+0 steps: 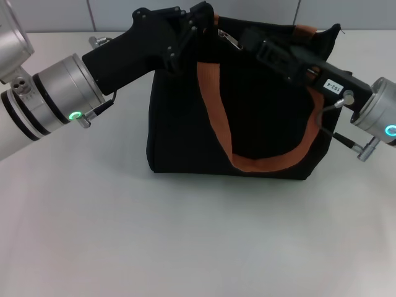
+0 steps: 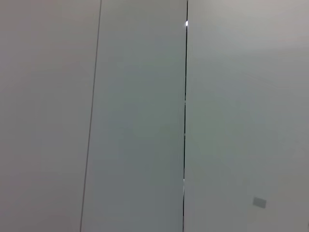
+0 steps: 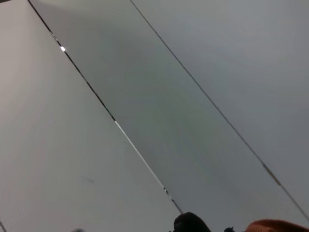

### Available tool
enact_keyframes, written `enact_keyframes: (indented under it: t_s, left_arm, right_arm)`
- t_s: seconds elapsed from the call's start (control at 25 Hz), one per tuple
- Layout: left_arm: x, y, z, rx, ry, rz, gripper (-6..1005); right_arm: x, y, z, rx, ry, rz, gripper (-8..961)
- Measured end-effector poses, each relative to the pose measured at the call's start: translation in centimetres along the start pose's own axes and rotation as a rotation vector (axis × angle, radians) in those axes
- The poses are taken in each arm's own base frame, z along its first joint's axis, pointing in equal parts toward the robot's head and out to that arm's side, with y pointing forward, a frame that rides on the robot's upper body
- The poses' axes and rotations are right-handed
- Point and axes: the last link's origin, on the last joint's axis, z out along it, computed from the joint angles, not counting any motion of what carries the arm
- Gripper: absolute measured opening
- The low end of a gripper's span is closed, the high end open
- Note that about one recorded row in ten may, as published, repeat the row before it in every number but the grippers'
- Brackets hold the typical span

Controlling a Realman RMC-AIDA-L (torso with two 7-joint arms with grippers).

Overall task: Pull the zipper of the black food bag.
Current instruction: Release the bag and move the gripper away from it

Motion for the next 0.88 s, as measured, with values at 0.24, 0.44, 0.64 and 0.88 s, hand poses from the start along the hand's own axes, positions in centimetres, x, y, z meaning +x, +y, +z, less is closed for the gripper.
enact_keyframes:
  t_s: [0.24, 0.44, 0.64, 0.88]
  left_arm:
    - [0.01, 0.0, 0.09, -0.001, 0.0, 0.009, 29]
    - [-0.11, -0.01, 0.08, 0.002, -0.005, 0.01, 29]
    - [-0.16, 0.07, -0.05, 0.001, -0.003, 0.013, 29]
    - [-0.18, 0.09, -0.09, 0.002, -0.002, 0.015, 29]
  right_arm:
    - [-0.03, 0.11, 0.48, -0.012, 0.016, 0.055, 367]
    - [0.24, 0.01, 0.86, -0.007, 0.055, 0.14, 366]
    - [0.37, -0.11, 0.6, 0.005, 0.059, 0.184, 366]
    - [0.36, -0.01, 0.98, -0.004, 0.073, 0.18, 366]
